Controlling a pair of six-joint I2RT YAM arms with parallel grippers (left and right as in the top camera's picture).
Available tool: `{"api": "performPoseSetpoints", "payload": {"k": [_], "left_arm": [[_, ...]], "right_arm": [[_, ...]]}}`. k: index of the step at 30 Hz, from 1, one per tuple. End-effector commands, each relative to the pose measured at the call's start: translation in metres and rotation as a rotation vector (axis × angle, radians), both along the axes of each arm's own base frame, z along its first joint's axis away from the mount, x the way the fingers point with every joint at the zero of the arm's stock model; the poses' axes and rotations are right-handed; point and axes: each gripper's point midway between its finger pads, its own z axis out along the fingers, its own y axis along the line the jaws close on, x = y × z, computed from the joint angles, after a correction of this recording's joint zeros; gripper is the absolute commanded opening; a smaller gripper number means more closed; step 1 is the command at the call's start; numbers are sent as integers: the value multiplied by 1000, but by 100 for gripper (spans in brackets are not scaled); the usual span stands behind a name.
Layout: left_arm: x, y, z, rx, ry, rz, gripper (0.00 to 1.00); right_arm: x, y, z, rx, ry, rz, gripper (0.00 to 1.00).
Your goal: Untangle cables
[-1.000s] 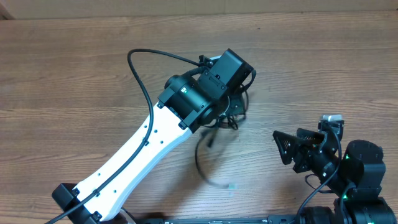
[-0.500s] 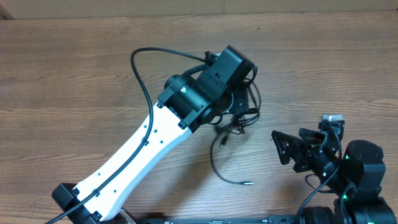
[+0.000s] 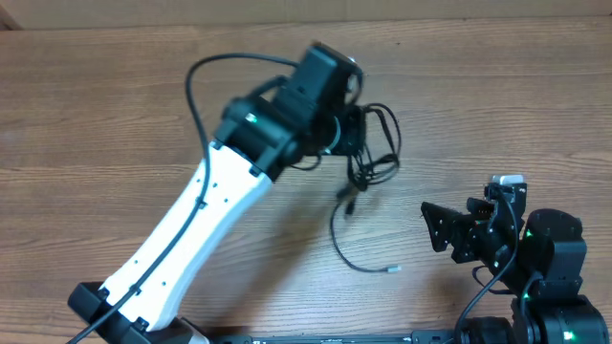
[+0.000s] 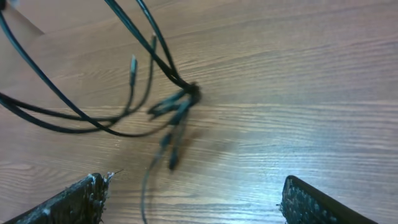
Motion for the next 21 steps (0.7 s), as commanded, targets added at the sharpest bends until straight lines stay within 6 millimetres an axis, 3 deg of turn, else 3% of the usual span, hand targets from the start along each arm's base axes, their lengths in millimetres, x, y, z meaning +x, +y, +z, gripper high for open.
{"api": "performPoseSetpoints", "payload": {"k": [1, 8, 14, 20, 21], "left_arm": [[-16, -3, 55, -148, -96, -178, 4], [-29, -8, 84, -311, -92, -320, 4], [-39, -10, 86, -330, -101, -406, 4], [-54, -14, 91, -374, -96, -500, 4], [-55, -14, 90, -370, -98, -504, 4]], "right_arm": [[4, -1, 5, -33, -29, 9, 88], [17, 12, 13, -56, -95, 122, 89], [32, 39, 33, 11, -196, 286, 90], [53, 48, 29, 46, -197, 337, 89], [59, 52, 26, 61, -190, 358, 85]]}}
